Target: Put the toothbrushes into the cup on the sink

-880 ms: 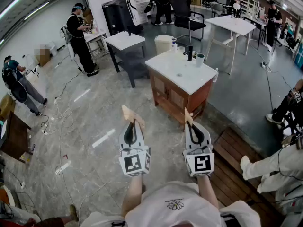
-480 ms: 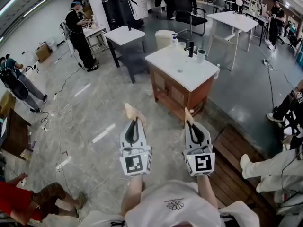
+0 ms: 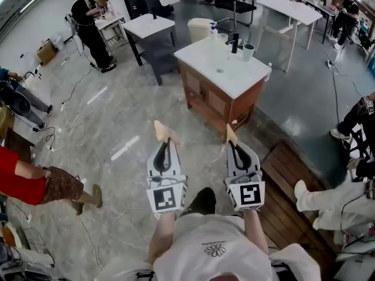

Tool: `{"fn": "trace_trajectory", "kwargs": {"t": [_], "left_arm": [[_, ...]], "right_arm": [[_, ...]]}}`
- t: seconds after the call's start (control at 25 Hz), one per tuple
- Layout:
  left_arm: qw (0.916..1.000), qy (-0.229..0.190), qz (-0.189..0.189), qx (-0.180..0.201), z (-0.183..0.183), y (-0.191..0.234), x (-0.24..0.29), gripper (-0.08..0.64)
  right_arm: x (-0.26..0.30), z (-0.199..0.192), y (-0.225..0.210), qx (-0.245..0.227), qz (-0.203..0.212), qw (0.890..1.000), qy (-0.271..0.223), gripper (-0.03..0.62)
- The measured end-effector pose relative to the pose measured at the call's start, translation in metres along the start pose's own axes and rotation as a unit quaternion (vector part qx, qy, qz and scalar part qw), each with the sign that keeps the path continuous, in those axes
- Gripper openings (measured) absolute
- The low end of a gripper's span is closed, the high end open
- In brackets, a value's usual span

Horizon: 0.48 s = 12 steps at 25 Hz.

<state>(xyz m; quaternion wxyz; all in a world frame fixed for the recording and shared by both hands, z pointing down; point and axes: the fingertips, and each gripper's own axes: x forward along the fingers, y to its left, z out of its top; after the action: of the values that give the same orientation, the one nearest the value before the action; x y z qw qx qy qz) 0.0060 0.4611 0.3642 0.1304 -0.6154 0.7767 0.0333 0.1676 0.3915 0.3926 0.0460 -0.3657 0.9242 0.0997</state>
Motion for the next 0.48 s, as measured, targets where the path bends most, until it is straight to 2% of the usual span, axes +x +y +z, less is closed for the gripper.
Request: {"fn": "trace_trajectory", "kwargs": {"t": [0.16,0.48], "left_arm": [[0.9999,0.006,0.000,-0.015,-0.010,0.004,0.017,0.029],[0.9995,-0.008,-0.011,-0.030,-0.036,0.016,0.112,0.029]], "right_arm": [[0.014,-0.012,-0.008,0.018,0.000,1.000,0.017,0.021],[0.098,-0.033,-0.039,-0.004,0.004,1.000,0.012,0.021]]}}
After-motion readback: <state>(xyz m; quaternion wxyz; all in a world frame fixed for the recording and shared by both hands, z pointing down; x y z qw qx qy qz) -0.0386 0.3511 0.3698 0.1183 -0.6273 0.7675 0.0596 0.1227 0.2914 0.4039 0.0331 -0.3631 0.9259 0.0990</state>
